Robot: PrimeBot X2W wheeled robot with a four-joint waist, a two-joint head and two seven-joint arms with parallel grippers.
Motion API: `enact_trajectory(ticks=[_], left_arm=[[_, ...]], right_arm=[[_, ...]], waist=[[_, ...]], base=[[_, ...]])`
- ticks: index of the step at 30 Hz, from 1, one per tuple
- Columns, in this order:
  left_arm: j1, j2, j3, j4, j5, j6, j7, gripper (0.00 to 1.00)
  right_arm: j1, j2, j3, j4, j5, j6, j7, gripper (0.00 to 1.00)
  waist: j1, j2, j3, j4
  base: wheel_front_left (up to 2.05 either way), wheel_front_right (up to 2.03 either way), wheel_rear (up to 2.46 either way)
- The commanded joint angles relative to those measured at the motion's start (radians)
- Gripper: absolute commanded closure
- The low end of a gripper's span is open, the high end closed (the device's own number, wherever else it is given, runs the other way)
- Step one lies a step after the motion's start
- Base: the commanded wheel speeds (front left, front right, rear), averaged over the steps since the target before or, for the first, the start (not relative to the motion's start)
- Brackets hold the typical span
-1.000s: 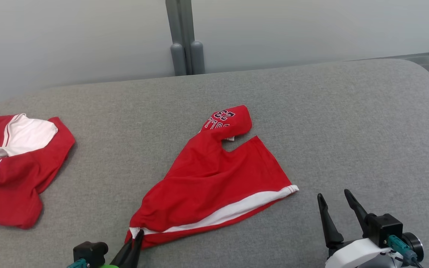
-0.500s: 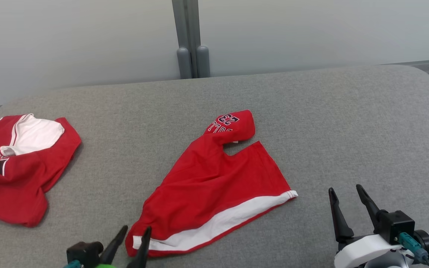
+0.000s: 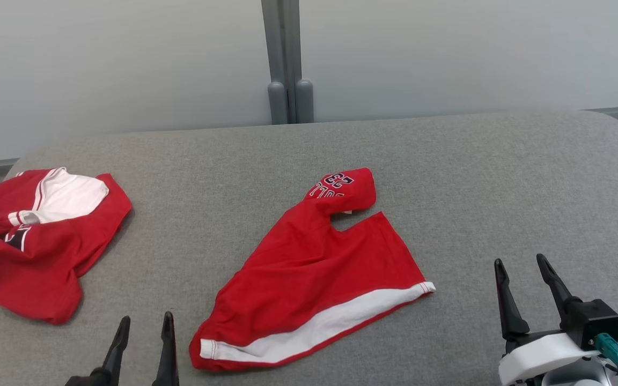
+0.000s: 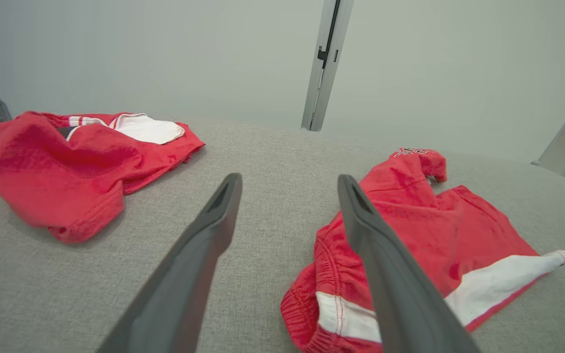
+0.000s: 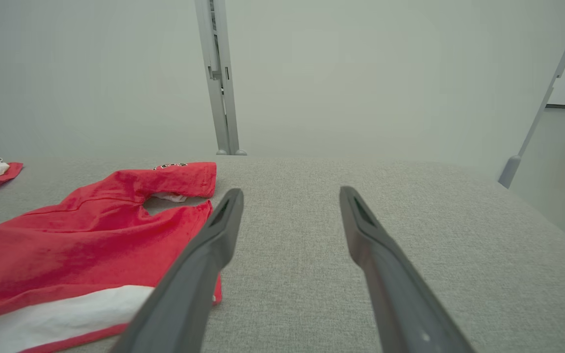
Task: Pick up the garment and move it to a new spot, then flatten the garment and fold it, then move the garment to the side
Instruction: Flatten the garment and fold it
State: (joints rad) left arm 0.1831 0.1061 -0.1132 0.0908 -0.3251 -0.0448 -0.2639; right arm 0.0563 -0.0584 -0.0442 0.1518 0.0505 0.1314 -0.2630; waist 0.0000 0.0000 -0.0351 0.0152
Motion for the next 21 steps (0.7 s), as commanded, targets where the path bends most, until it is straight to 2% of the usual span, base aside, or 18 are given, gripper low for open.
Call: enact_trajectory(ticks=[1, 7, 14, 18, 21], left_arm=[[0.022, -0.011, 0.027, 0.005, 0.022, -0.011, -0.001, 0.00], [0.043, -0.041, 0.095, 0.074, 0.080, -0.056, -0.001, 0.00], [0.033, -0.051, 0.106, 0.121, 0.078, -0.078, -0.001, 0.00], [-0.002, -0.046, 0.047, 0.201, 0.057, -0.085, 0.011, 0.00], [-0.039, -0.035, 0.013, 0.222, 0.032, -0.086, 0.075, 0.00]], right_arm=[[0.013, -0.005, -0.001, 0.000, -0.004, -0.001, -0.003, 0.00], [0.022, -0.005, 0.006, 0.030, -0.011, -0.001, -0.003, 0.00], [0.002, -0.004, 0.042, 0.056, 0.000, -0.001, -0.003, 0.00], [-0.053, -0.050, 0.149, 0.173, 0.037, -0.002, 0.009, 0.00], [-0.148, -0.090, 0.244, 0.261, 0.052, -0.002, 0.106, 0.00]], waist=[[0.0000, 0.0000, -0.005, 0.002], [0.0000, 0.0000, -0.013, 0.007], [0.0000, 0.0000, -0.015, 0.012], [0.0000, 0.0000, -0.016, 0.012], [0.0000, 0.0000, -0.008, 0.015]], base=[[0.00, 0.00, 0.00], [0.00, 0.00, 0.00], [0.00, 0.00, 0.00], [0.00, 0.00, 0.00], [0.00, 0.00, 0.00]])
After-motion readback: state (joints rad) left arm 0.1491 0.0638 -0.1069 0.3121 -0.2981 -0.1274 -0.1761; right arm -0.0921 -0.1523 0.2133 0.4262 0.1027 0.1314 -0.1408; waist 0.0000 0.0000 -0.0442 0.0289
